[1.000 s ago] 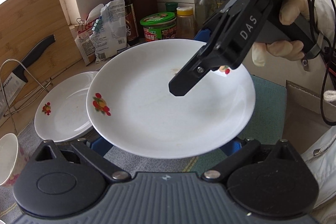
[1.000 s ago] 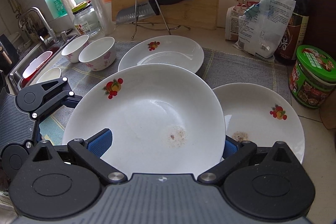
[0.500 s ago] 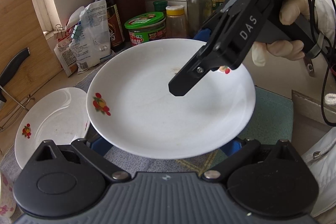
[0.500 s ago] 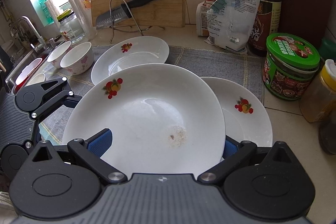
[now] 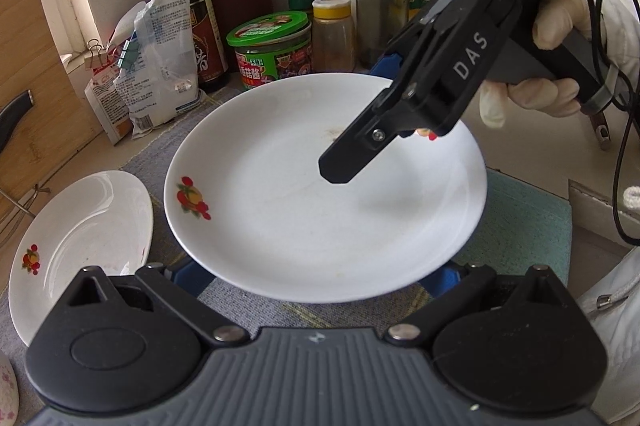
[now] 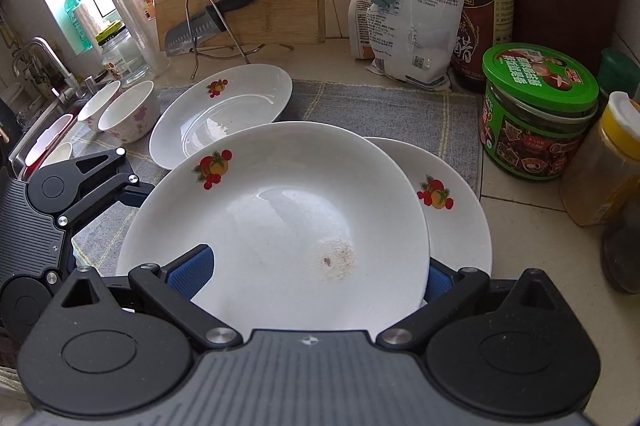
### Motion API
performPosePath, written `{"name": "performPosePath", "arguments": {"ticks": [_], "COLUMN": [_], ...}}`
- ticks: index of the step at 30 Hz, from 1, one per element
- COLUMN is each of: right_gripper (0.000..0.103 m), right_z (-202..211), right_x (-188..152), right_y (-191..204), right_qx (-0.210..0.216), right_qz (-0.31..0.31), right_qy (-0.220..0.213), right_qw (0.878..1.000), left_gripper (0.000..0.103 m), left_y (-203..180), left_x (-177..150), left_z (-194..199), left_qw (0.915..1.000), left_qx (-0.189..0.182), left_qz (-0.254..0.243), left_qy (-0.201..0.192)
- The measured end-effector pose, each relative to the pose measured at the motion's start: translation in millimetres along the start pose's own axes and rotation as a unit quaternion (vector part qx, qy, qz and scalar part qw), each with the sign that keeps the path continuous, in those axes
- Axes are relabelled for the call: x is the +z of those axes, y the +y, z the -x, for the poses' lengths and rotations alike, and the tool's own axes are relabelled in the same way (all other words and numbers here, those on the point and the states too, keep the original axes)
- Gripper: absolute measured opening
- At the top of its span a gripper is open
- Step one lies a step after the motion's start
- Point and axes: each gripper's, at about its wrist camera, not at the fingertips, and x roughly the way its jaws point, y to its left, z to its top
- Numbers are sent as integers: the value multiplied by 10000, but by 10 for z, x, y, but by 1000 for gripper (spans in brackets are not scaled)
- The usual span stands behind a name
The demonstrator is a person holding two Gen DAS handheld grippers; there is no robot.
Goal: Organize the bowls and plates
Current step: 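Lower the large plate onto the stained plate with the right gripper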
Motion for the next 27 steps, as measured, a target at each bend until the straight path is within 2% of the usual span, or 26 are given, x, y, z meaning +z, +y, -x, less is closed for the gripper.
{"name": "performPosePath", "arguments": {"ticks": [27], "right_gripper": [103], "right_z": [-102], "right_x": [-2], "right_y": [-153], "right_qx": [-60], "right_qz": [-145], "right_qy": [120], "right_qw": [9998], "left_gripper": [102], "left_y": [50], "left_x": [109], "left_z": [-190], "left_qw": [9995], "left_qx": [-137], "left_qz": [62], "left_qy": [267]}}
